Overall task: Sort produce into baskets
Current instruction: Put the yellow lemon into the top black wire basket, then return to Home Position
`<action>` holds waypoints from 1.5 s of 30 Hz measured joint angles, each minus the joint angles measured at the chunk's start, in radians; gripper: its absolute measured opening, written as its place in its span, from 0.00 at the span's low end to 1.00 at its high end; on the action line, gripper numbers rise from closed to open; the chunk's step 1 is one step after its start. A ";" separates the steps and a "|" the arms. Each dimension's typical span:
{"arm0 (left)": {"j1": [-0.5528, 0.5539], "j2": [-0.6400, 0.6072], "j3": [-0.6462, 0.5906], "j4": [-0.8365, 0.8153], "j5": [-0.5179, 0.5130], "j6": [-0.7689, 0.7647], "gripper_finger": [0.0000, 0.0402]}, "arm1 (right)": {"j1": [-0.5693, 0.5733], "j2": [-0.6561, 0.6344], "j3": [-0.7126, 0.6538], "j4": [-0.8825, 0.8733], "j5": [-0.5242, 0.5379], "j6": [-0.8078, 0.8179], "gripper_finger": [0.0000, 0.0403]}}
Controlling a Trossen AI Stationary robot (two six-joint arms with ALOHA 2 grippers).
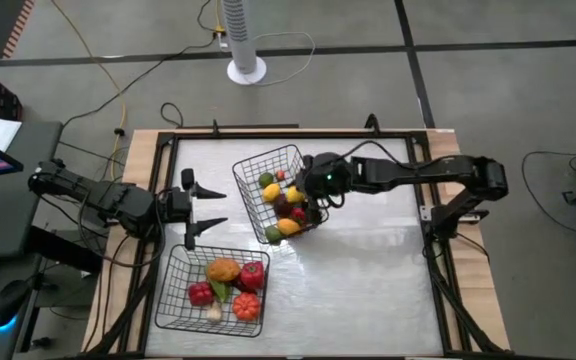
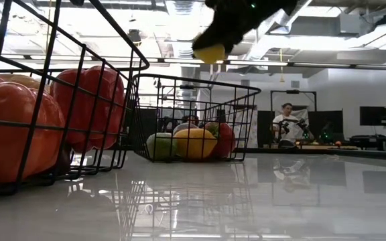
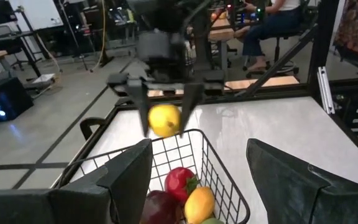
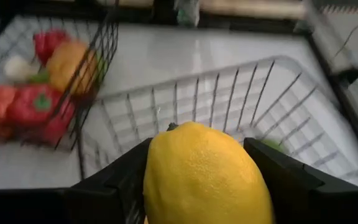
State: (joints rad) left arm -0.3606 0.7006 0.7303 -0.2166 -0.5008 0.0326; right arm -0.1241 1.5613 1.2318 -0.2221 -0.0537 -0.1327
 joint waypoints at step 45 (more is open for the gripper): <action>0.242 -0.571 -0.519 0.273 0.086 0.037 0.62 | -0.035 -0.910 -0.919 0.414 0.100 0.256 0.79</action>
State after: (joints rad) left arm -0.1185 0.1295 0.2112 0.0562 -0.4143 0.0698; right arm -0.1589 0.6517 0.3131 0.1916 0.0466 0.1234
